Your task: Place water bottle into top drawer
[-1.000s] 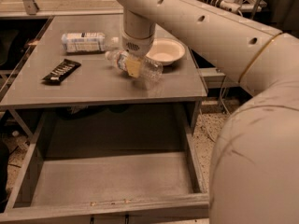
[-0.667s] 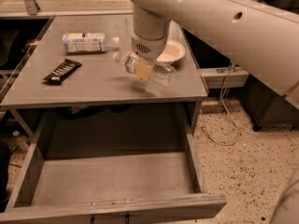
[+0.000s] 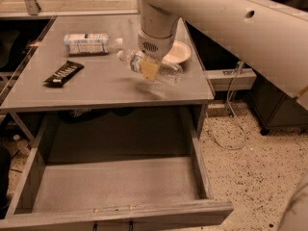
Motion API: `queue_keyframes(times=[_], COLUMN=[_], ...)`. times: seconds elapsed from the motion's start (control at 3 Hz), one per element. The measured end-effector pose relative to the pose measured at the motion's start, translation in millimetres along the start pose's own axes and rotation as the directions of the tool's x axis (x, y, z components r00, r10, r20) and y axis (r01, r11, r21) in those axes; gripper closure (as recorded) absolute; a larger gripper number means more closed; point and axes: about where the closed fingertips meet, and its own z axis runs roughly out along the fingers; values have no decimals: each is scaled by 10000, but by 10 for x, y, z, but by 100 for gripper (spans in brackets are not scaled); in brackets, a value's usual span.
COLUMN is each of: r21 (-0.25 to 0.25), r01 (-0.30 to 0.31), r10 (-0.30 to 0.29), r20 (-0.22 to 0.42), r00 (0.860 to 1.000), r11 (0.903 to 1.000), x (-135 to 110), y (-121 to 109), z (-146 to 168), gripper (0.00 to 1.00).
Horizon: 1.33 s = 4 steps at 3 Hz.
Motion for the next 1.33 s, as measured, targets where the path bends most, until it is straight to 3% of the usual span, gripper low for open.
queue_keyframes(times=[0.67, 1.0, 1.33], r21=[-23, -24, -116], r01=[-974, -974, -1041], r10=[973, 974, 1036], r20=[-210, -210, -397], r00=[9950, 9950, 9938], r11=[9952, 9952, 9945], x=[497, 497, 501], y=[809, 809, 986], z=[-477, -477, -512], gripper=[100, 100, 100])
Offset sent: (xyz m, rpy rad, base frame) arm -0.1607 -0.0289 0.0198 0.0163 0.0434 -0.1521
